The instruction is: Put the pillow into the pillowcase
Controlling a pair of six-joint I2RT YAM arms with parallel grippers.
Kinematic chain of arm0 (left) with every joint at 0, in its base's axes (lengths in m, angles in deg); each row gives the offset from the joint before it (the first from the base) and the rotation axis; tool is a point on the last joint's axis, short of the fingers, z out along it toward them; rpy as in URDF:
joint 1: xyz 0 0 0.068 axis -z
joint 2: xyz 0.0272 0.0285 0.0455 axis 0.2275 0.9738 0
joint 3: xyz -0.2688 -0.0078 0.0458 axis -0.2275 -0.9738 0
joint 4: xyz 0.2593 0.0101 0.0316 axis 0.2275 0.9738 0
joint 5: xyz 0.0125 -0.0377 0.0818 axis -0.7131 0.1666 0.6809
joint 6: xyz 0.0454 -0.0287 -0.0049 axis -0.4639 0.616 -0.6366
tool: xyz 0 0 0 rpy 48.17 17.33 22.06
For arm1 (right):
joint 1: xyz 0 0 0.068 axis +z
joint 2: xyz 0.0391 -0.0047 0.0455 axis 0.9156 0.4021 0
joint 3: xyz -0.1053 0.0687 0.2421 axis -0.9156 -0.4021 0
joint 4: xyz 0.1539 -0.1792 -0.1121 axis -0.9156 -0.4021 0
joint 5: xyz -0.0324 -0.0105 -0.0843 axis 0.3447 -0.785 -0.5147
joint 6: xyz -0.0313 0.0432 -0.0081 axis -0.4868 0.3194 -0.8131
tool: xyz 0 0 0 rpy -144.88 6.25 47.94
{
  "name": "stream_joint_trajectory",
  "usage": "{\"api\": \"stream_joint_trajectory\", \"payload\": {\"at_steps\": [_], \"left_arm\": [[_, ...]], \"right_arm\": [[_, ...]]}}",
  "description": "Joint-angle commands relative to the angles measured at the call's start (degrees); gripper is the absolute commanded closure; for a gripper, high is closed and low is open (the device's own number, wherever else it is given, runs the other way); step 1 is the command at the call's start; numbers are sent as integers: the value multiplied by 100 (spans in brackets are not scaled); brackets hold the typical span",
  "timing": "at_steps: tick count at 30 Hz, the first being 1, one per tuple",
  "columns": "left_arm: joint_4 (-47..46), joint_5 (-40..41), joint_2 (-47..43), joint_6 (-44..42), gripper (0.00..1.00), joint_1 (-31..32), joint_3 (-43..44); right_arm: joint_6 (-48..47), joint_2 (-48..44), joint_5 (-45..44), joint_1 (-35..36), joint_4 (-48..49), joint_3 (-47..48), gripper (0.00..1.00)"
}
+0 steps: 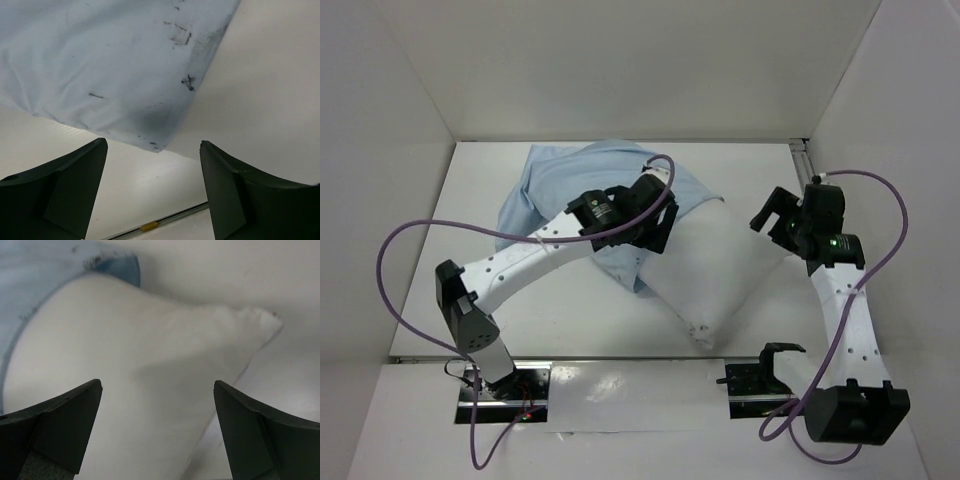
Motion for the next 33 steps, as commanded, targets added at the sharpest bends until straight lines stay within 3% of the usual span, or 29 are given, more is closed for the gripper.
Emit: {"api": "stream_joint_trajectory", "payload": {"at_steps": [1,6,11,15,16,19,20,22,23,25,26,28,29,30,33], "left_arm": [[-314,305,194,-24,12,104,140],[-366,605,695,-217,16,104,255],[-437,868,1073,-279,26,-97,509],[-437,930,1153,-279,44,-239,693],[-437,930,1153,-279,55,-291,694],[-437,877,1100,-332,74,-353,746],[-437,729,1100,-393,89,-353,799],[-323,535,1100,-455,100,-353,922],[-323,169,1100,-455,100,-353,1010],[-323,-412,1048,-657,100,-257,1334],[-375,-1181,1047,-770,100,-73,1492],[-654,-2464,1047,-1008,100,8,2151],[-874,-3916,995,-1009,100,68,2301],[-1111,-4461,907,-948,100,69,2476],[-1772,-5073,766,-781,100,69,2539]], "right_arm": [[-95,-464,544,-50,-570,-373,0],[-43,-983,1232,-50,-763,-1180,0],[-43,-1159,1918,-50,-571,-1744,0],[-43,-1159,2208,-50,-378,-1903,0],[-43,-1159,2348,-50,-247,-2060,0],[27,-1098,2576,-50,86,-2307,1],[106,-1037,2665,-50,210,-2386,2],[247,-1036,2998,-50,711,-2570,18],[352,-975,3121,-50,921,-2571,31],[869,-975,3411,-50,1718,-2501,63],[1037,-801,3413,28,1949,-2361,86],[1328,-589,3360,143,2275,-1528,99],[1328,-466,3360,222,2277,-1177,100],[1328,-256,3273,223,2277,-530,100],[1573,-132,2834,283,2224,-224,100]]}}
